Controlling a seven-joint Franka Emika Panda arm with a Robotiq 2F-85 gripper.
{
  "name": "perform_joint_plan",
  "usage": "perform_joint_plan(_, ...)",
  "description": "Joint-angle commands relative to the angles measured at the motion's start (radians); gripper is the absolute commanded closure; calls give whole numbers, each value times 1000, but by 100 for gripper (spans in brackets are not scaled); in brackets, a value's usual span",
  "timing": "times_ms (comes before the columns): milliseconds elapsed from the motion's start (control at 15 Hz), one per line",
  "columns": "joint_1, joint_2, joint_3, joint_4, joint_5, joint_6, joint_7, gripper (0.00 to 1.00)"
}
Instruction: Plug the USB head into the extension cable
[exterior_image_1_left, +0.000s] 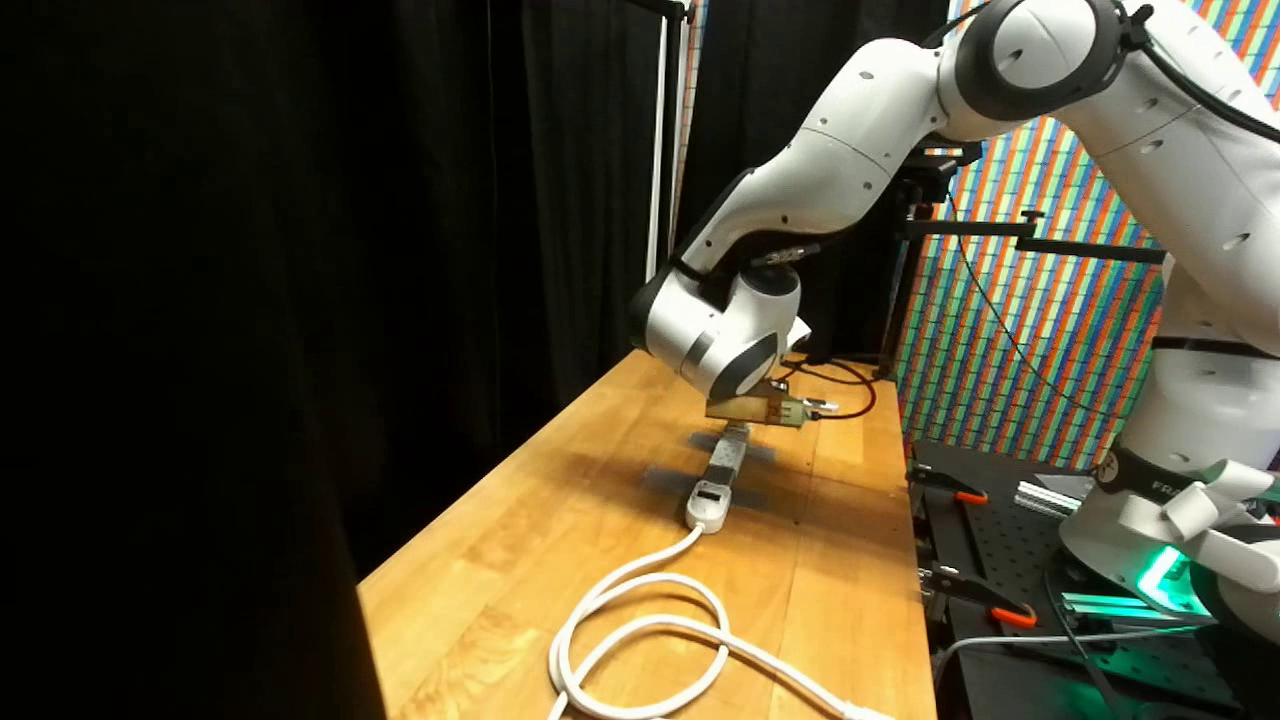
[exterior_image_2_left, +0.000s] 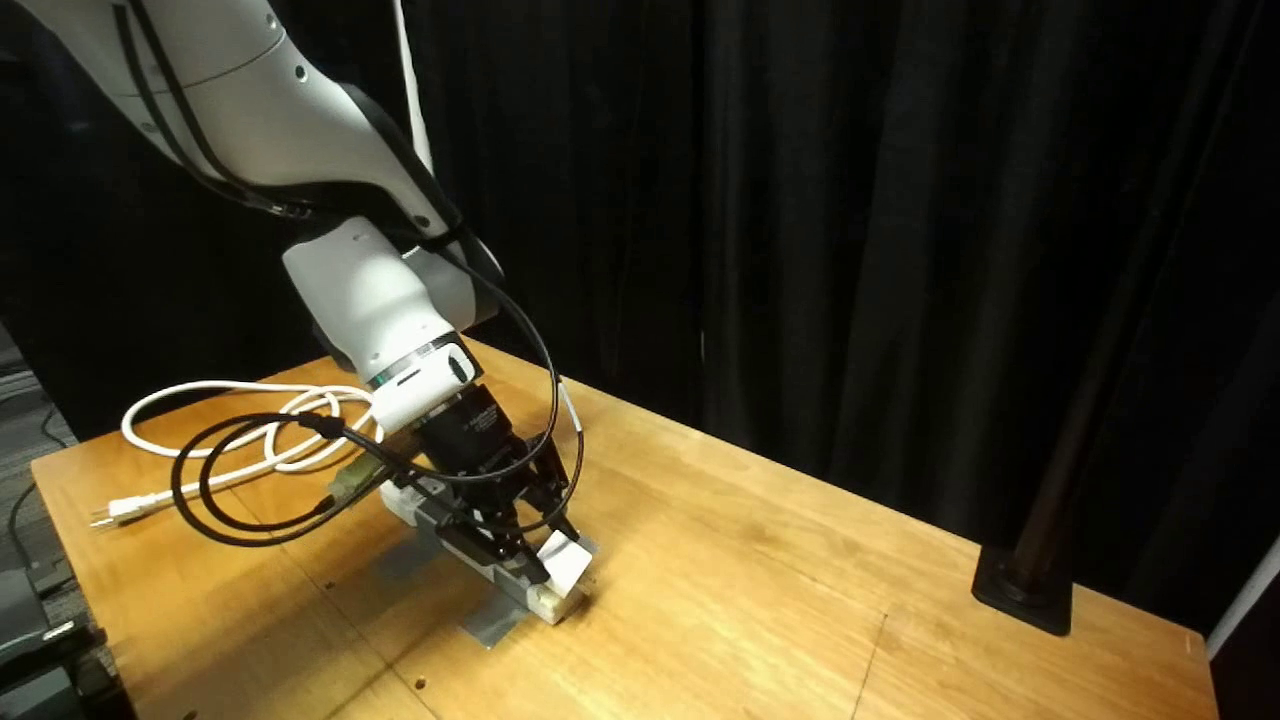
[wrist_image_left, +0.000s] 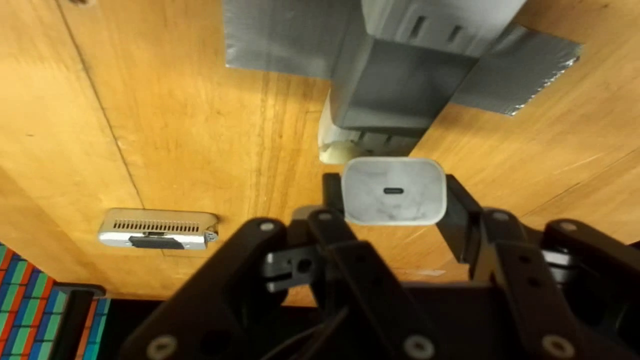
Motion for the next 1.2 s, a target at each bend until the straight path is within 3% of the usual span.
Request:
perform_joint_plan(0, -156, -121, 127, -38, 133, -83, -266, 77)
perform_joint_plan(267, -414, -144, 381, -13, 307, -60, -567, 77)
perform_joint_plan(467, -606, -100, 578, 38, 427, -5, -785, 77)
perform_joint_plan(667, -759, -41, 732, 86, 538, 57, -993, 77)
perform_joint_plan(733, -787, -19, 753, 110, 580, 80, -1061, 77)
perform_joint_plan(867, -784, 1, 724, 159, 683, 116, -1172, 77)
perform_joint_plan(933, -834, 69, 793, 175, 620, 166, -1131, 77)
perform_joint_plan(1133, -780, 103, 735, 226, 618, 213, -1111, 77)
